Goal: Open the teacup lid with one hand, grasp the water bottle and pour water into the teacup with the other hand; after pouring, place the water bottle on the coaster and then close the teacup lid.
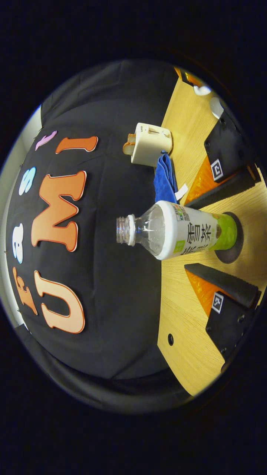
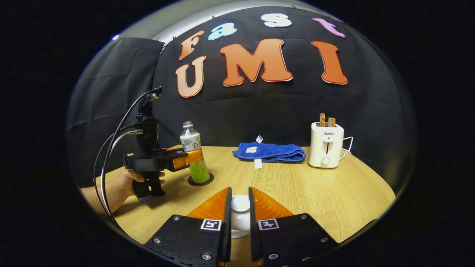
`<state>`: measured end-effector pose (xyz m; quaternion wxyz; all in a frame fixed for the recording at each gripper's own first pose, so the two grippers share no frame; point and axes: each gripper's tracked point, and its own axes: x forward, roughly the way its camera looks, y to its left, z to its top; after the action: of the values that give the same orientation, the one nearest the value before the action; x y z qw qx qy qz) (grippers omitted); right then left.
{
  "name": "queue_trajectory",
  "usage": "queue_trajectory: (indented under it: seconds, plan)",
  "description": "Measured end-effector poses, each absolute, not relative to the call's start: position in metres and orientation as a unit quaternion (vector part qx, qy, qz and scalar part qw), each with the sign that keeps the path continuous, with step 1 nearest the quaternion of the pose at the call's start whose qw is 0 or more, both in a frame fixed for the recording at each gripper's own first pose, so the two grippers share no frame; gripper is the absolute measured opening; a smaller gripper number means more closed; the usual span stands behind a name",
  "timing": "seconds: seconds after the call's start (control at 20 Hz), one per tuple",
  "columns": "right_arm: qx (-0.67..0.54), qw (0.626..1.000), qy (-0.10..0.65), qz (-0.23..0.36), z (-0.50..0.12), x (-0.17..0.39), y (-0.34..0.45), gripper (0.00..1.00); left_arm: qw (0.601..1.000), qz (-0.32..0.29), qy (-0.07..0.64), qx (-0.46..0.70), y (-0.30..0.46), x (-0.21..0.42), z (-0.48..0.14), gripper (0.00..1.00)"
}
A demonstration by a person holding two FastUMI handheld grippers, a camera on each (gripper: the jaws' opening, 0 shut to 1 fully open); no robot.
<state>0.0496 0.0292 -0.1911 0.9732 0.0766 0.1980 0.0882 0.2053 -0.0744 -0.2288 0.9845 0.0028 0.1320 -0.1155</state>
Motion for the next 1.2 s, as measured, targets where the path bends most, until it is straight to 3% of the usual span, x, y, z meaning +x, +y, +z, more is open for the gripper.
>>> queue_trajectory:
  seconds: [0.1, 0.5, 1.05, 1.2]
  plan:
    - [0.075, 0.974, 0.196, 0.09, -0.192, 0.05, 0.032, 0.21, 0.987, -0.113, 0.117, 0.012, -0.073, 0.2, -0.219, 0.99]
    - [0.072, 0.973, 0.199, 0.093, -0.217, 0.058, 0.047, 0.22, 0.991, -0.111, 0.078, 0.002, -0.072, 0.164, -0.188, 0.99]
    - [0.063, 0.969, 0.214, 0.103, -0.231, 0.055, 0.059, 0.21, 0.992, -0.099, 0.077, -0.007, -0.057, 0.132, -0.181, 0.99]
    - [0.086, 0.965, 0.222, 0.105, -0.231, 0.057, 0.06, 0.27, 0.993, -0.095, 0.075, -0.013, -0.055, 0.124, -0.175, 0.99]
